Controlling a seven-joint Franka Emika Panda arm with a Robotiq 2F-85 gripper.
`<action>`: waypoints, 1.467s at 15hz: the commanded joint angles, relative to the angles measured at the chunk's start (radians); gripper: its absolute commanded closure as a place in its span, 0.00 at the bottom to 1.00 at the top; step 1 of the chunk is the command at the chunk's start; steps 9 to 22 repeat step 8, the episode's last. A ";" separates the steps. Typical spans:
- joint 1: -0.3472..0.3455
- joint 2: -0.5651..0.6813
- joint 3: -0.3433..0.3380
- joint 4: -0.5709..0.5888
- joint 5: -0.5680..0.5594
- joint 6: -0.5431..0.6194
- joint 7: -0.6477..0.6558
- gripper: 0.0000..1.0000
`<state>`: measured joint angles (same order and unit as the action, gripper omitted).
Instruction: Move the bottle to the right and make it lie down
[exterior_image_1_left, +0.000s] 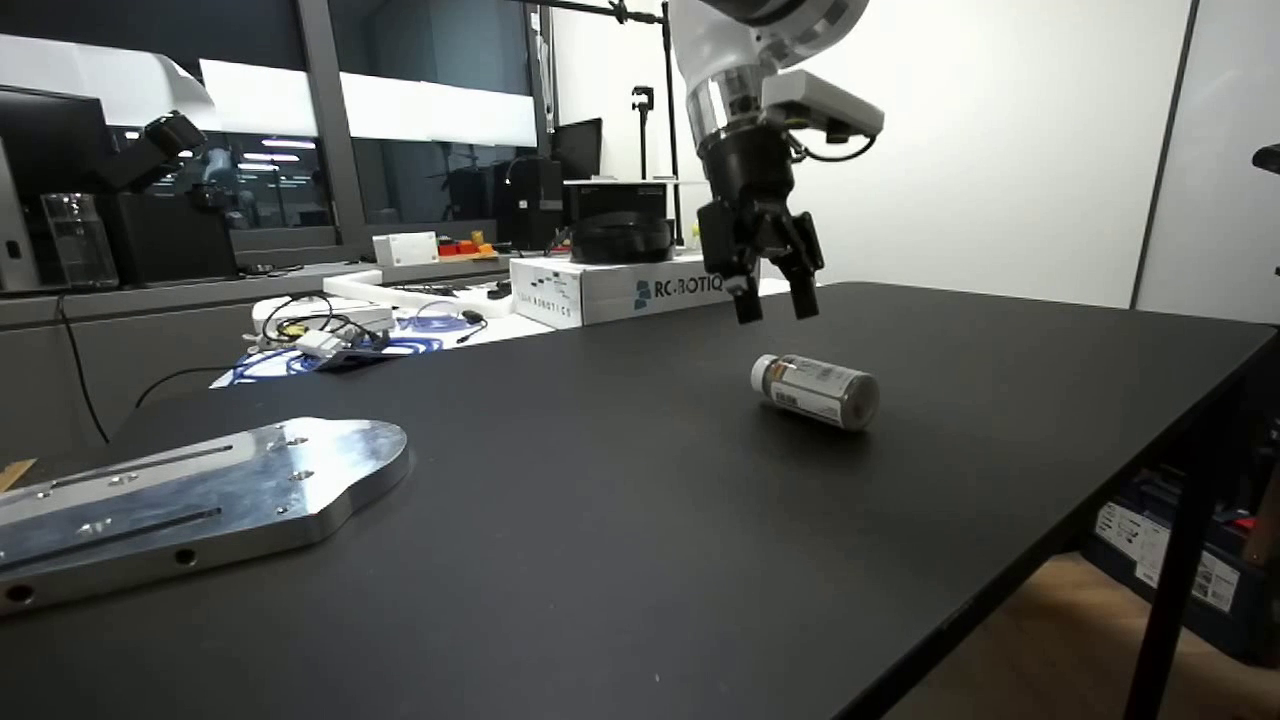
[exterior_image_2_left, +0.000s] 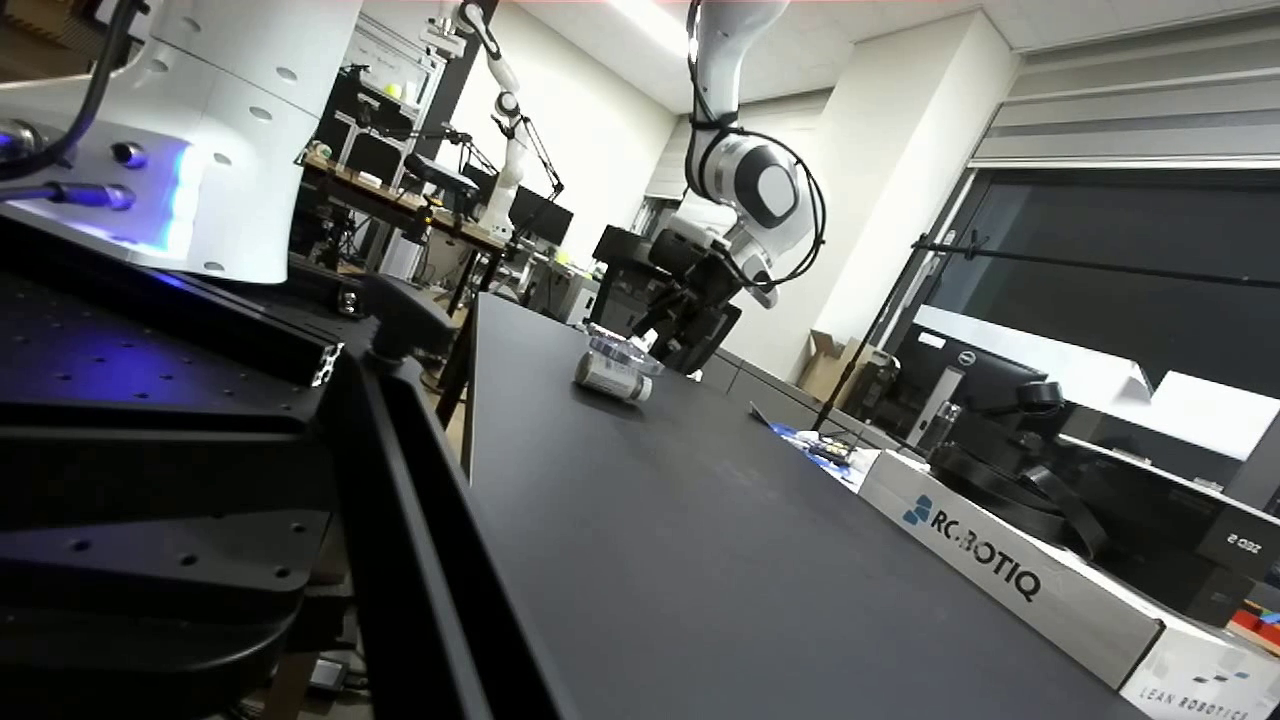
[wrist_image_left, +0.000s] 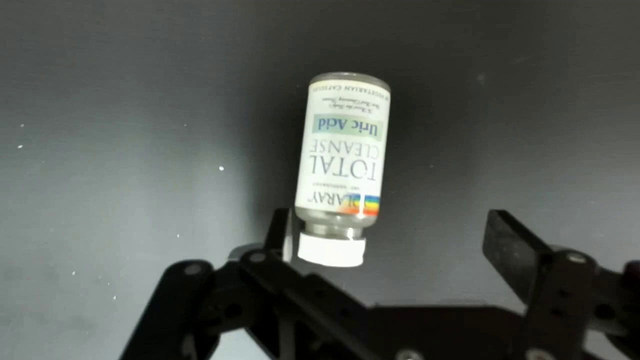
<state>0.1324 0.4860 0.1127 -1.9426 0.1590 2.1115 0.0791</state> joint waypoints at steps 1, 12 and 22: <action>0.013 -0.139 0.016 -0.033 0.001 -0.032 0.017 0.00; 0.035 -0.210 0.037 -0.018 -0.003 -0.051 0.001 0.00; 0.035 -0.210 0.037 -0.018 -0.003 -0.051 0.001 0.00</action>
